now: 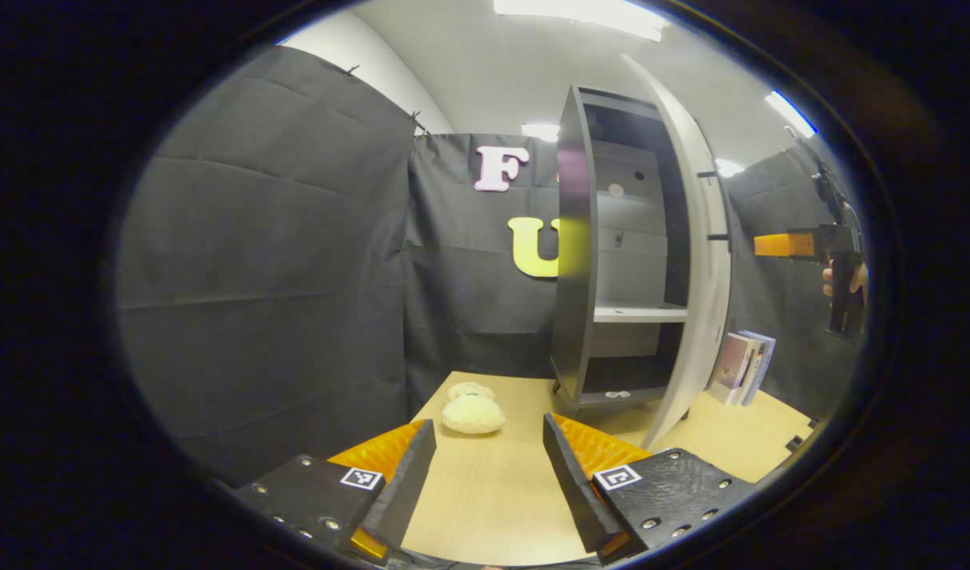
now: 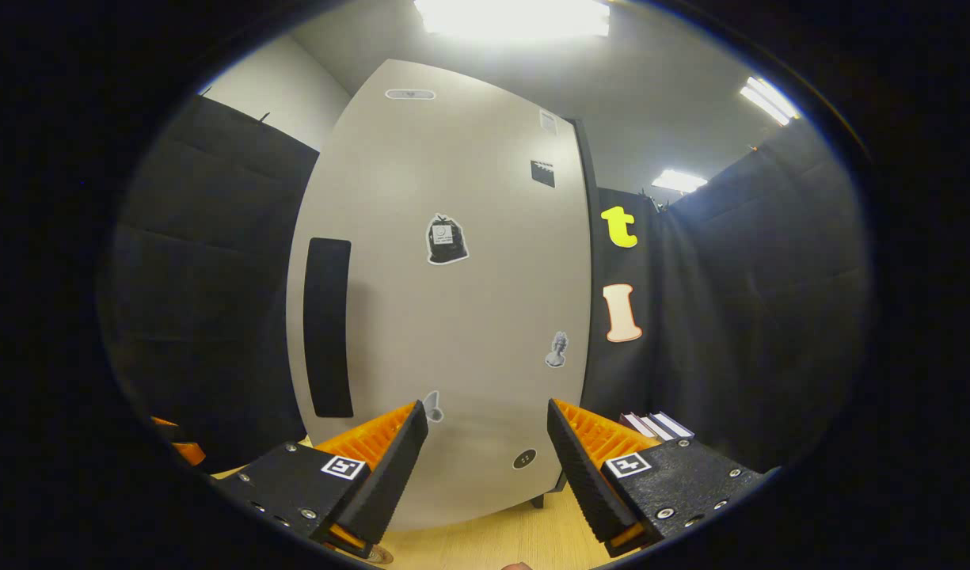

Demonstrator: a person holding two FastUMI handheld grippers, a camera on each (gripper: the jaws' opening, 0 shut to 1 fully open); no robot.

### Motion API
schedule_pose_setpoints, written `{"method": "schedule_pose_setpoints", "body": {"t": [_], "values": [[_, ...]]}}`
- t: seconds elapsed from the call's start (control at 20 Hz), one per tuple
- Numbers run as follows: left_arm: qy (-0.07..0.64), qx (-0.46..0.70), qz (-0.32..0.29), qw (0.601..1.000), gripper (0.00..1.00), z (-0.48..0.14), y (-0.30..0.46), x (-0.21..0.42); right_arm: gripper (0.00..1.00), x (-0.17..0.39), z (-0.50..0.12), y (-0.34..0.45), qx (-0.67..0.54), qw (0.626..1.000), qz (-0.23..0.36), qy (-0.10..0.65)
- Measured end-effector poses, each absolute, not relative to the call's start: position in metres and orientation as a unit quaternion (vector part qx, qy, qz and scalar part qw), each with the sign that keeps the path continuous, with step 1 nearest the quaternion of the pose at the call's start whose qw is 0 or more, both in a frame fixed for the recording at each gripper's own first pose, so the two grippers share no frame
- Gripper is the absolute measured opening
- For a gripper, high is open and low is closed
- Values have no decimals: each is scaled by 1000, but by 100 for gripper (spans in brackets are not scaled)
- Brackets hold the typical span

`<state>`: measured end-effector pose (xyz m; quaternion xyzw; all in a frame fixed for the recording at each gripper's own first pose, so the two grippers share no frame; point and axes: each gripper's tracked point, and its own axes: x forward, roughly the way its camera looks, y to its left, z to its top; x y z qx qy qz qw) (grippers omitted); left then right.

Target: Open the cabinet door with the right hand, grasp the bottle in the cabinet with the left hand and place it on the coaster, then close the cabinet door with the right hand.

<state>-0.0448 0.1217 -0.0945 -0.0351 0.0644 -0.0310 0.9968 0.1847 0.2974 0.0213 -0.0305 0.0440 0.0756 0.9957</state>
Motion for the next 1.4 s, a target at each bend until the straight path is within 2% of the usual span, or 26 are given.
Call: {"method": "schedule_pose_setpoints", "body": {"t": [0.1,0.2,0.5,0.65,0.7,0.8,0.9,0.95,1.1,1.15,1.25,1.3,1.4], "values": [[59,-35,-36,997,81,-89,122,-45,94,175,26,291,-33,996,68,43],[51,-34,-32,998,85,-79,122,-46,94,165,31,282,-34,996,67,39],[39,-24,-30,998,85,-47,78,-51,94,145,44,225,-42,998,46,21],[31,-19,-37,999,85,-31,52,-56,94,131,41,197,-51,998,35,19],[28,-16,-35,999,82,-26,46,-59,94,127,38,190,-50,998,36,21],[18,-10,-38,999,85,-14,32,-63,94,119,30,177,-45,998,35,26],[12,-7,-44,999,81,-5,16,-68,94,112,23,166,-30,998,34,30],[9,-5,-47,999,85,-1,8,-70,94,109,20,160,-23,999,33,32],[3,4,-52,999,81,7,-11,-71,95,102,12,139,-12,999,22,34],[1,5,-54,999,84,9,-14,-73,94,101,8,133,-9,999,19,35],[-2,4,-52,999,77,12,-18,-76,94,98,2,125,-5,999,14,37],[-2,4,-50,999,81,13,-19,-77,94,96,-1,122,-4,999,14,39],[-5,5,-48,999,81,14,-20,-79,95,95,-3,117,-7,999,11,40]]}}
